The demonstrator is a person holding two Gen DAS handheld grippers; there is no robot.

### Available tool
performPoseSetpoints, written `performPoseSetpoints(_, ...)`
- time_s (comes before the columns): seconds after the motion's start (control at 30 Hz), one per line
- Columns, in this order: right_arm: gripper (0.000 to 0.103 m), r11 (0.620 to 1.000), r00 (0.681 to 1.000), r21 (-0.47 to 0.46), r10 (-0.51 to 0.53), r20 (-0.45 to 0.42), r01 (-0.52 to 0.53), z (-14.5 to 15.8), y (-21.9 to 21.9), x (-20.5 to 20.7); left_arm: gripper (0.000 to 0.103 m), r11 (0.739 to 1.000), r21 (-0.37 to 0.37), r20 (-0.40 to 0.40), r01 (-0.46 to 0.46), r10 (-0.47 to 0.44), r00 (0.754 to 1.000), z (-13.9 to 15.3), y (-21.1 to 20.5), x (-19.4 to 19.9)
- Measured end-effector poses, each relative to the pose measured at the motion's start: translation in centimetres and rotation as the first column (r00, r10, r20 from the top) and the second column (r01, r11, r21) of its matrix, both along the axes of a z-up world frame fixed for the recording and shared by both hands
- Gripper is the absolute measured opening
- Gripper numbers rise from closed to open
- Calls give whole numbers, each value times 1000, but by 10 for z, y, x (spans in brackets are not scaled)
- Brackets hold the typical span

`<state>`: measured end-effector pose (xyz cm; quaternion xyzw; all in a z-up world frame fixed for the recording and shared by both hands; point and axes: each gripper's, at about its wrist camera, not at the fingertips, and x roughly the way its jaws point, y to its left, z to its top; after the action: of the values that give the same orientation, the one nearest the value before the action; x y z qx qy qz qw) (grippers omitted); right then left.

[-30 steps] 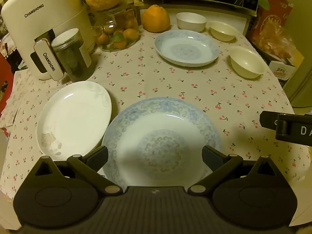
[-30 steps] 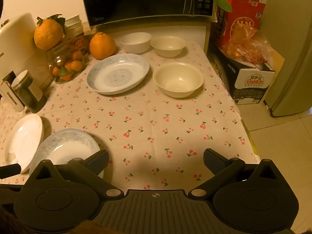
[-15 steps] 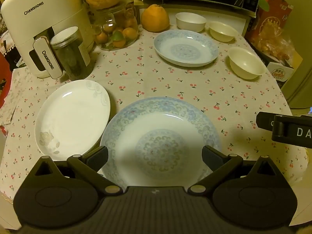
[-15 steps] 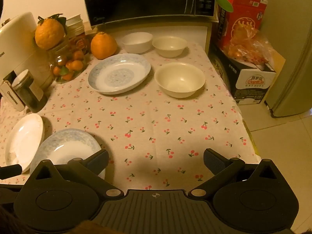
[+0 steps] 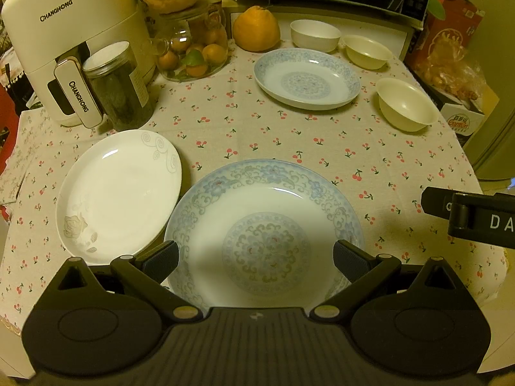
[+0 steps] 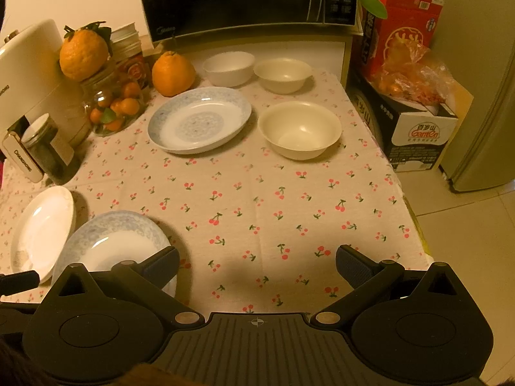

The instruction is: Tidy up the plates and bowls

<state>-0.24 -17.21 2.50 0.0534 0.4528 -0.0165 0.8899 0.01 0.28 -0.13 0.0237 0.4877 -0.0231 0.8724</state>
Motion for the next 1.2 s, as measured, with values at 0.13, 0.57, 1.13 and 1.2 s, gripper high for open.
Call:
performPoseSetpoints(0.13, 103, 1000, 1000, 0, 0, 0, 0, 0, 0, 0, 103, 1000, -1, 0, 1, -1, 1000, -1, -1, -1)
performPoseSetpoints(0.57, 103, 1000, 1000, 2, 0, -1, 0, 0, 0, 0, 103, 1000, -15, -9, 1, -1, 1000, 0, 2, 0)
performPoseSetpoints(1.13, 103, 1000, 1000, 11, 3, -10, -3, -2, 2, 1, 103, 1000, -29, -17, 0, -1, 1000, 1, 3, 1)
performPoseSetpoints(1.2, 103, 1000, 1000, 12, 3, -11, -3, -2, 2, 1, 103, 1000, -32, -18, 0, 0, 1000, 1, 3, 1)
